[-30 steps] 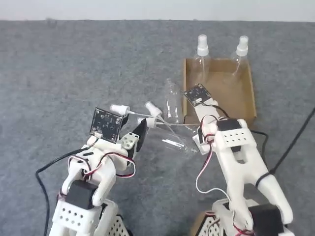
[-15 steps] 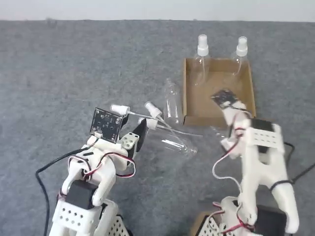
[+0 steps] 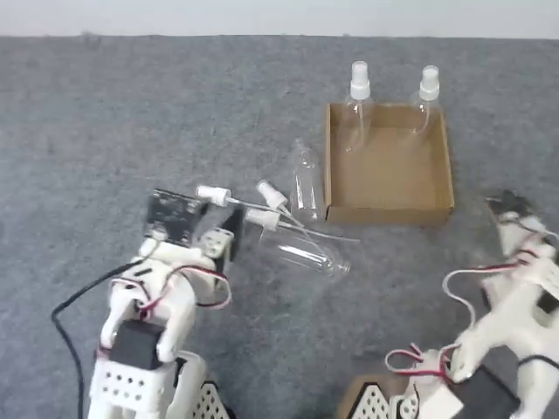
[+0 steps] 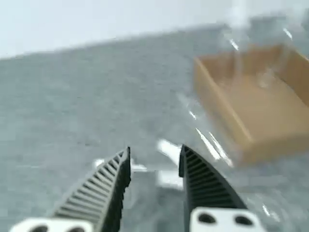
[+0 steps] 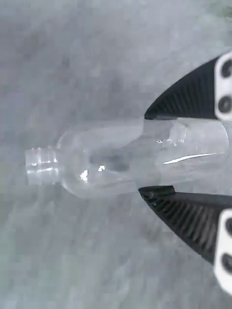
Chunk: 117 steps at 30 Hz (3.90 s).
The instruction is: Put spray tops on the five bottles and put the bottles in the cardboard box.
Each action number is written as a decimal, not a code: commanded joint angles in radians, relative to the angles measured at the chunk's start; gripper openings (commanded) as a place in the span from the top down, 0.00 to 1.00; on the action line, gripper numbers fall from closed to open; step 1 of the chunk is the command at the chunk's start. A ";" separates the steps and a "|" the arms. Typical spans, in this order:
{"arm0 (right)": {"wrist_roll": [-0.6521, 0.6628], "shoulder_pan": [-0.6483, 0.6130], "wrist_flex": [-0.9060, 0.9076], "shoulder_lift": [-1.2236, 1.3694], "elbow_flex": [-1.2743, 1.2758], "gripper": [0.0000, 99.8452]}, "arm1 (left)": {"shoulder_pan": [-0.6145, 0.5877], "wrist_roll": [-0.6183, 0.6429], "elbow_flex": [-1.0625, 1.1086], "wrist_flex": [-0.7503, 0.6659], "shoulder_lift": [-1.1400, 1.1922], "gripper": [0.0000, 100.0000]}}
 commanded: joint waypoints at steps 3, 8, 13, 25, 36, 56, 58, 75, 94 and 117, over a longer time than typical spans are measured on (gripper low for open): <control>0.015 0.154 -0.035 0.027 -0.071 0.93 | -0.069 -0.074 -0.285 0.092 0.304 0.85; -0.028 0.179 -0.036 0.047 -0.106 0.93 | -0.078 -0.183 -0.476 0.189 0.655 0.85; -0.133 0.159 -0.028 0.194 -0.229 0.93 | -0.160 -0.186 -0.622 0.221 0.953 0.85; -0.284 0.151 0.028 0.430 -0.422 0.93 | -0.212 0.416 -1.000 0.221 1.499 0.77; -0.282 0.151 0.028 0.418 -0.416 0.93 | -0.181 0.632 -1.182 0.226 1.864 0.77; -0.233 0.153 0.028 0.427 -0.414 0.93 | -0.172 0.506 -1.400 0.374 1.927 0.99; -0.233 0.154 0.030 0.427 -0.414 0.93 | -0.172 0.381 -1.466 0.454 1.927 0.99; -0.239 0.068 0.036 0.427 -0.411 0.93 | -0.157 -0.272 -0.653 0.238 1.254 0.99; -0.233 0.002 0.031 0.420 -0.327 0.93 | -0.155 -0.387 -0.516 0.146 1.197 0.82; -0.233 0.001 0.036 0.420 -0.327 0.93 | -0.152 -0.374 -0.326 -0.040 1.180 0.99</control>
